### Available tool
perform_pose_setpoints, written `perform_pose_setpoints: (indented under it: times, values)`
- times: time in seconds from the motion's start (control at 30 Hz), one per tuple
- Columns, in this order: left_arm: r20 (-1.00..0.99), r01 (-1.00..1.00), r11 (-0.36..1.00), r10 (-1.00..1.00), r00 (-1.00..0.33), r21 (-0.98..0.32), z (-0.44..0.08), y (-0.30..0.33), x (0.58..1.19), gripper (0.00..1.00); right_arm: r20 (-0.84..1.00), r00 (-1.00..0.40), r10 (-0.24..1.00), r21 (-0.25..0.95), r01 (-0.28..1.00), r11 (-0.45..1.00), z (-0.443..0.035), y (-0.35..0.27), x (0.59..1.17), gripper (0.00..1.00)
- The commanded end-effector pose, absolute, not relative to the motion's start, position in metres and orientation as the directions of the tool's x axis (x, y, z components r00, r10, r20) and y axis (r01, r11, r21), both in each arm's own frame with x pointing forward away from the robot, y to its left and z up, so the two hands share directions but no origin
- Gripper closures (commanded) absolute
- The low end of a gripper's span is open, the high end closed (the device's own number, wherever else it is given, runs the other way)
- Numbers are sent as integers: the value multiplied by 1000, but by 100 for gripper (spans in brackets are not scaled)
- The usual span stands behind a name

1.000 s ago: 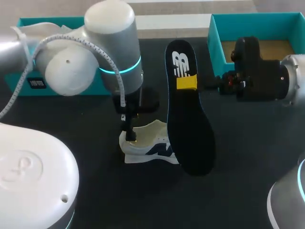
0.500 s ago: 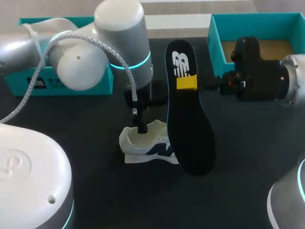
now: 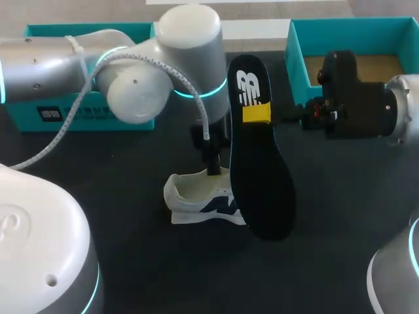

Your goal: Take the shoe out of the shoebox, open the shoe tongue, remove and reinsert the insole, then place the shoe into the shoebox

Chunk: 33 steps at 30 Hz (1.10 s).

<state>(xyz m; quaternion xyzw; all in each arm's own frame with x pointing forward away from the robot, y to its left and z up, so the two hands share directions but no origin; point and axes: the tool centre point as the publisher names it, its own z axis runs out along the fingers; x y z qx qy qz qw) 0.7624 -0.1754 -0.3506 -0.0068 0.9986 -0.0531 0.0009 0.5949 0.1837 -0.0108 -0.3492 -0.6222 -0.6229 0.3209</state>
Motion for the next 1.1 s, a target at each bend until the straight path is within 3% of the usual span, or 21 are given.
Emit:
perform_pose_setpoints:
  times: [0.03,0.7,0.8,0.87,1.1]
  values:
    - [16,-9,995,-8,-1000,-101,-360,-183,762,53,835,-549,42,551,834,-29,-9,189,591,100]
    - [80,-12,994,-4,-997,-106,-379,-183,748,70,835,-549,42,551,834,-29,-9,189,591,100]
    - [96,-17,995,-8,-995,-102,-384,-181,746,77,835,-549,42,551,834,-29,-9,189,591,100]
    - [104,-19,995,-8,-994,-102,-386,-181,745,100,835,-549,42,551,834,-29,-9,189,591,100]
    - [144,10,995,25,-989,-103,-387,-178,748,100,835,-549,42,551,834,-29,-9,189,591,100]
